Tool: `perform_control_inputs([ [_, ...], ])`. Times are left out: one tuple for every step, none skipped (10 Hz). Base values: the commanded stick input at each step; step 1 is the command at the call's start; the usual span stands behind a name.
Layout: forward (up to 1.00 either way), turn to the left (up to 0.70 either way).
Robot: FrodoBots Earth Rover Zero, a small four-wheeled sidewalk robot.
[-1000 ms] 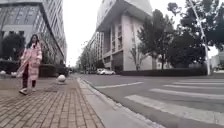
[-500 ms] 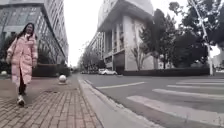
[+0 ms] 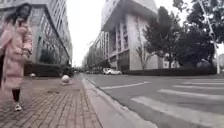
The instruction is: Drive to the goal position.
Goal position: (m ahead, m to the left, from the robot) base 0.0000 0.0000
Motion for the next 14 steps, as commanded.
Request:
perform_control_inputs([
  [0.45, 0.27],
  [0.45, 0.27],
  [0.45, 0.27],
  [0.45, 0.27],
  [0.45, 0.27],
  [0.45, 0.27],
  [0.45, 0.27],
  [0.45, 0.27],
  [0.21, 0.13],
  [0.0, 0.0],
  [0.0, 0.0],
  [0.0, 0.0],
  [0.0, 0.0],
  [0.0, 0.0],
])
